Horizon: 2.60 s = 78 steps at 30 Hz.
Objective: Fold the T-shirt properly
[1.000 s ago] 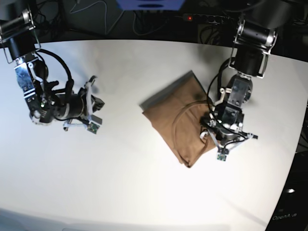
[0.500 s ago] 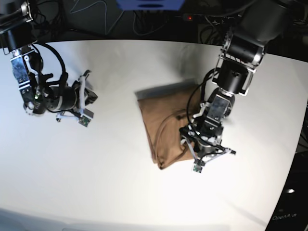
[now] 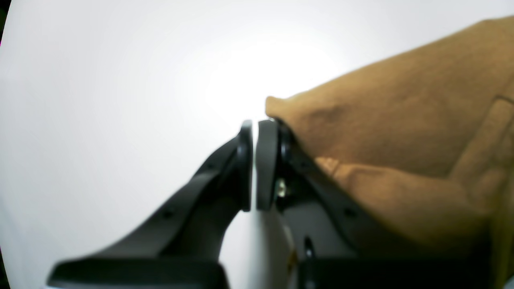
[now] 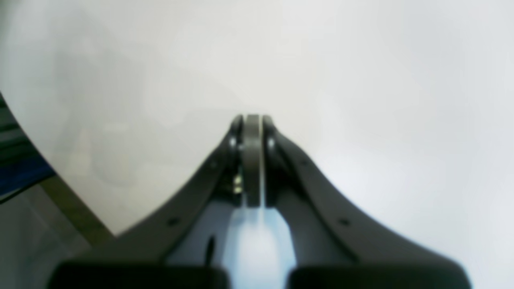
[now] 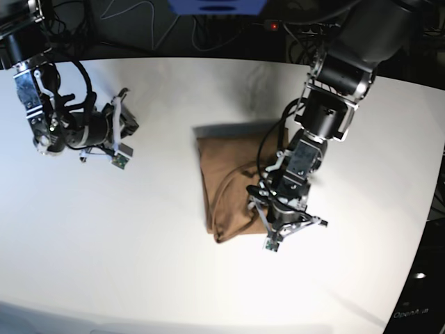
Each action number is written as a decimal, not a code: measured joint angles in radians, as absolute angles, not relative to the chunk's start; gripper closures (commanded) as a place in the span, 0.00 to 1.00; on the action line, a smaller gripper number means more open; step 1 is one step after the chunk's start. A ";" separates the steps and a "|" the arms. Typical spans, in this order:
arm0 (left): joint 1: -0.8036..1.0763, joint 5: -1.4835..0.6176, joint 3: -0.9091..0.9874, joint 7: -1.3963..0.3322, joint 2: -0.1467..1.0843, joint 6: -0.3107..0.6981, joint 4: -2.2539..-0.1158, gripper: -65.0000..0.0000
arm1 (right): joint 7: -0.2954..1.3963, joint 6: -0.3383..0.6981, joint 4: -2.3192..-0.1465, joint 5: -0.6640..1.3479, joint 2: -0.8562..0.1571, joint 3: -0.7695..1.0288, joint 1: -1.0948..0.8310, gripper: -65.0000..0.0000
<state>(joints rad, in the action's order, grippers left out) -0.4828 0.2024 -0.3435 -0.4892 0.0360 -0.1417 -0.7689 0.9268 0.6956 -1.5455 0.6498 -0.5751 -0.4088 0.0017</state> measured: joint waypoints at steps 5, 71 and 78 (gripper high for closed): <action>-0.482 0.189 -0.344 -0.509 0.027 -0.130 -0.798 0.96 | 0.926 0.695 -1.546 0.653 -0.573 -0.409 -0.006 1.00; 0.930 0.187 -0.080 -0.564 0.263 -0.141 -2.026 0.96 | 0.540 0.691 -1.762 0.279 -0.487 0.066 -0.876 1.00; 0.963 0.182 -0.093 -0.422 0.260 -0.141 -1.798 0.96 | 0.330 0.696 -1.448 0.035 -0.300 0.084 -0.819 1.00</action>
